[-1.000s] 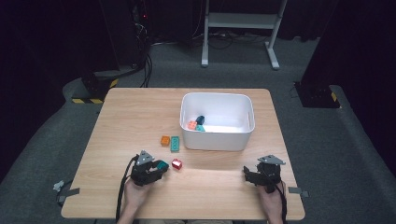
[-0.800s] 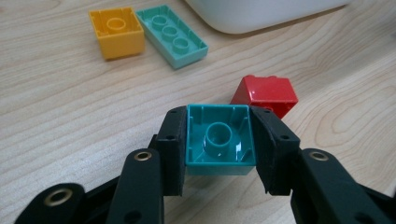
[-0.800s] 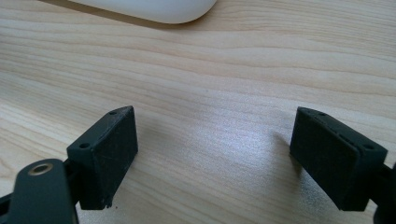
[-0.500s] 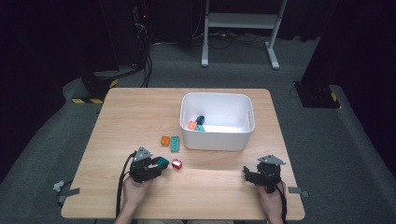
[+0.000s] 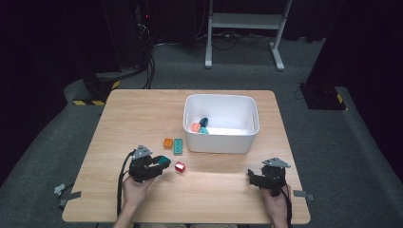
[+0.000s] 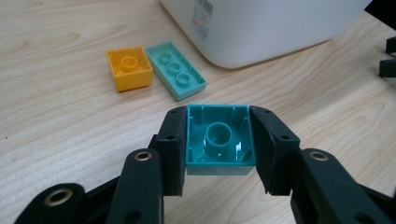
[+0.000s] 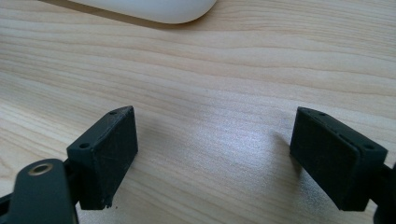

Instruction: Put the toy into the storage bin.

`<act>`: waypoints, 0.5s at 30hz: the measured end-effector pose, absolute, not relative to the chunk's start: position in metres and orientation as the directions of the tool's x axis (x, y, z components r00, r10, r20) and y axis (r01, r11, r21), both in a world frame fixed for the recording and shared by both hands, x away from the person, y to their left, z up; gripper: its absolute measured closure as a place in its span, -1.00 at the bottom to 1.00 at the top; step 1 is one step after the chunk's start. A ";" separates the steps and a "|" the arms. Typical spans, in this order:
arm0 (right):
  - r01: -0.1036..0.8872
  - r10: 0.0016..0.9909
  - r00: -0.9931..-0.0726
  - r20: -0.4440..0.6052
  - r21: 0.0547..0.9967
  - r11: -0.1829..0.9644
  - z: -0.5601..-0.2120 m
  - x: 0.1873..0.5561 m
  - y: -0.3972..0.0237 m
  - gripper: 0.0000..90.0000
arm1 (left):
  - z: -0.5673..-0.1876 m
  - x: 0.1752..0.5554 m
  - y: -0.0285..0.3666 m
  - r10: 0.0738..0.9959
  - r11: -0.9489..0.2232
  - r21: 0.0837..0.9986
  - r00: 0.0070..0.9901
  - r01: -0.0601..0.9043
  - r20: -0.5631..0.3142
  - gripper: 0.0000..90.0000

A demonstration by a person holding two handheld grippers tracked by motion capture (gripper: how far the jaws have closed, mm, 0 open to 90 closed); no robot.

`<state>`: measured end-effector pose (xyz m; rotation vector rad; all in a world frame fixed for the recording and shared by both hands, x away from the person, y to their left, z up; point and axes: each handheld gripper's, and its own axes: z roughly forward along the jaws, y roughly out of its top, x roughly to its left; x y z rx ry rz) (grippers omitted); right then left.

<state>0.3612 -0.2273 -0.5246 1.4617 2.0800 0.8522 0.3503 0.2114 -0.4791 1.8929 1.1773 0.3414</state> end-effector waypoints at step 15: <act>0.660 0.943 -0.333 -0.017 0.710 0.245 -0.525 0.361 -0.227 -0.67 | -0.457 0.355 0.214 0.829 -0.168 0.774 0.512 0.610 -0.224 0.30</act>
